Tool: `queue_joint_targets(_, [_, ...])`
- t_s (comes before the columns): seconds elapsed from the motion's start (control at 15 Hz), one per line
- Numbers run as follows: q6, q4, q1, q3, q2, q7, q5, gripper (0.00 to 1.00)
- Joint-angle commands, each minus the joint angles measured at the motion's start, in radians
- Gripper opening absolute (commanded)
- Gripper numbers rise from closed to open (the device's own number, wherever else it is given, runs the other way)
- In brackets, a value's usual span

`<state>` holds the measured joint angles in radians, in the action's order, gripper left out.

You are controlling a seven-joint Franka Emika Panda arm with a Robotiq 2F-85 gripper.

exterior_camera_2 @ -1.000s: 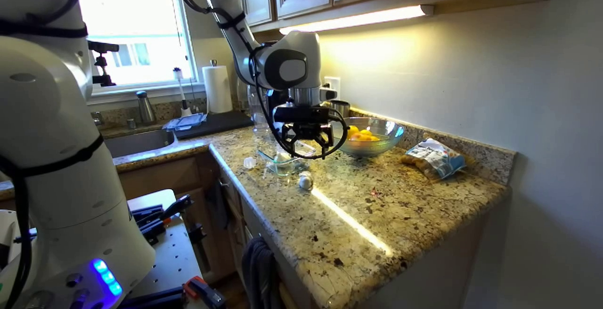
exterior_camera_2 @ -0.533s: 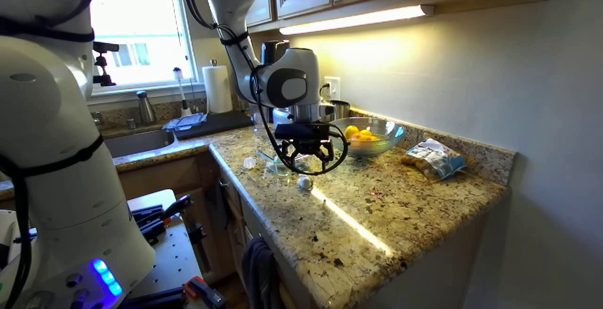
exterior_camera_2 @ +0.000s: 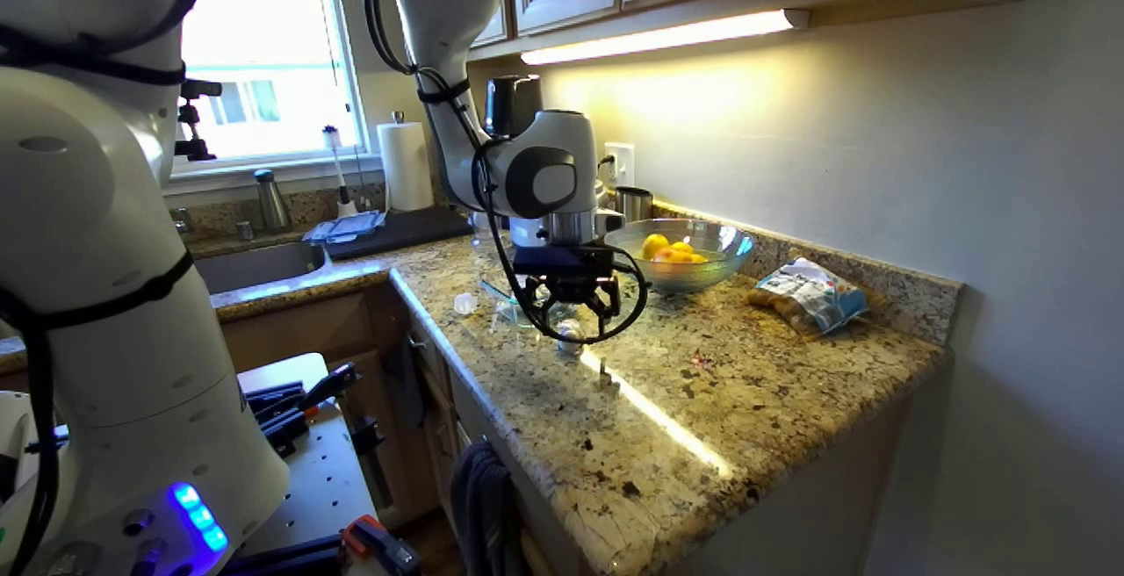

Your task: Pick up the three cloves of garlic from the countertop and put them in the bowl.

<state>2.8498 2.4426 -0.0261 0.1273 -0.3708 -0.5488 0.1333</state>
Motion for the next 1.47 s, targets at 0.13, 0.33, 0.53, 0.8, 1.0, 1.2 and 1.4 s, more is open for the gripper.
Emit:
queue_joint_targets(0.13, [0.017,-0.024,0.006,-0.013,-0.038,0.059,0.039,0.73])
queue_joint_targets(0.33, [0.015,-0.032,0.0,-0.006,-0.051,0.066,0.039,0.44])
queue_joint_targets(0.53, [0.003,-0.037,-0.009,0.005,-0.042,0.064,0.028,0.23])
queue_joint_targets(0.8, [-0.061,-0.021,0.001,-0.002,0.023,0.095,0.03,0.17])
queue_joint_targets(1.0, [-0.11,-0.005,0.0,0.001,0.093,0.095,0.027,0.17])
queue_joint_targets(1.2, [-0.172,0.0,0.003,0.011,0.167,0.079,0.012,0.17])
queue_joint_targets(1.4, [-0.19,-0.006,0.011,0.03,0.216,0.053,-0.012,0.17])
